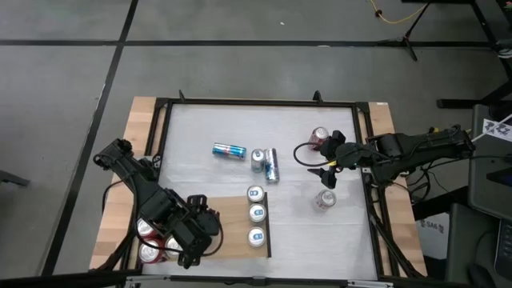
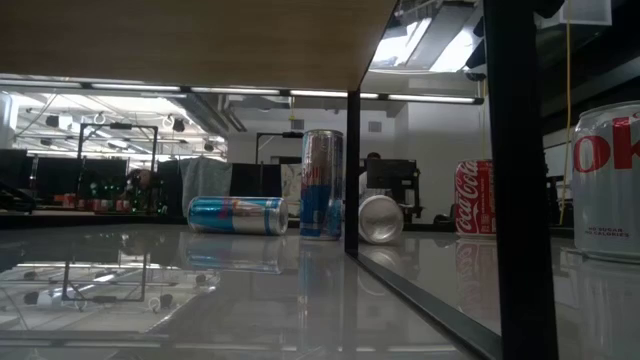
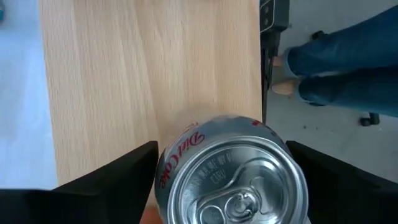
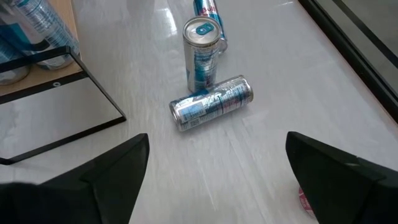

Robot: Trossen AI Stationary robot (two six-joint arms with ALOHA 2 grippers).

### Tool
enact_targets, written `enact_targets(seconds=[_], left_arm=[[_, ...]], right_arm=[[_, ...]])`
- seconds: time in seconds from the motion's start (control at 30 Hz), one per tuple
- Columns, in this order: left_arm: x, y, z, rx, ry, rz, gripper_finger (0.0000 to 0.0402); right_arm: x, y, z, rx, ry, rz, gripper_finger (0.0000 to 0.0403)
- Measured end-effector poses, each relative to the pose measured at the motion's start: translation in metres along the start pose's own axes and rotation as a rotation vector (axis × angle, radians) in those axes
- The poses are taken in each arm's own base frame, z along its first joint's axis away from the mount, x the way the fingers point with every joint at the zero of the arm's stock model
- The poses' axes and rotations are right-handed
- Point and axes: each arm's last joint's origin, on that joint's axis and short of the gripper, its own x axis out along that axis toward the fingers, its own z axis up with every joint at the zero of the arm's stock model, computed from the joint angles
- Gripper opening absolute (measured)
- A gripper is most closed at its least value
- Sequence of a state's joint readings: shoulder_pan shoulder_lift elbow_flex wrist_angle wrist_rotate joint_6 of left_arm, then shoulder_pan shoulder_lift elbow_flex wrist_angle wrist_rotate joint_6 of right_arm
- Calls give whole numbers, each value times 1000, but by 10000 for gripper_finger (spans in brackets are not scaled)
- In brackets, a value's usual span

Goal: Place canned beverage on shelf
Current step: Put the silver soda can on the shelf

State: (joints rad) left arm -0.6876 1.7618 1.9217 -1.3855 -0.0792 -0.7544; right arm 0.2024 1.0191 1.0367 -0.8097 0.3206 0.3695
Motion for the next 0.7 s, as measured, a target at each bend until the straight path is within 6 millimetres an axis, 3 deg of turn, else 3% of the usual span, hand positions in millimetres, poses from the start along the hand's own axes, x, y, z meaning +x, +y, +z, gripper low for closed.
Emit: enact_targets(seconds=[0.7], left_arm=[[-3, -5, 4, -3, -12, -97, 338]], right_arm=[[0, 0, 0, 0, 0, 0, 367]])
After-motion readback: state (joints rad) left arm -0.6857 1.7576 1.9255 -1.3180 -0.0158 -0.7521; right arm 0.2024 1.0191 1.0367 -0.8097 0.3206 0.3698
